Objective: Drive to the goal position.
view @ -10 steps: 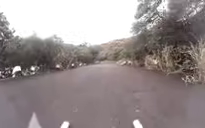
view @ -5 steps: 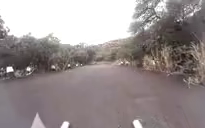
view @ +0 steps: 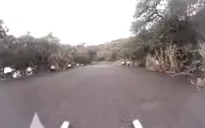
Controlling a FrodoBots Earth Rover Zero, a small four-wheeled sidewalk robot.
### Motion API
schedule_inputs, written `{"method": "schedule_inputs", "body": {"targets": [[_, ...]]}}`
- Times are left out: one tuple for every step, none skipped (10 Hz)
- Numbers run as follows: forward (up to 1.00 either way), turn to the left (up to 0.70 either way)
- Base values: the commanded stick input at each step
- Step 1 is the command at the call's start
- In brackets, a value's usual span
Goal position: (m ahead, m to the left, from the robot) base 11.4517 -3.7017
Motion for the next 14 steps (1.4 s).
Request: {"method": "schedule_inputs", "body": {"targets": [[0.50,0.00],[0.50,0.00],[0.50,0.00],[0.50,0.00],[0.50,0.00],[0.50,0.00],[0.50,0.00],[0.50,0.00],[0.50,0.00],[0.50,0.00],[0.50,0.00],[0.50,0.00],[0.50,0.00],[0.50,0.00]]}}
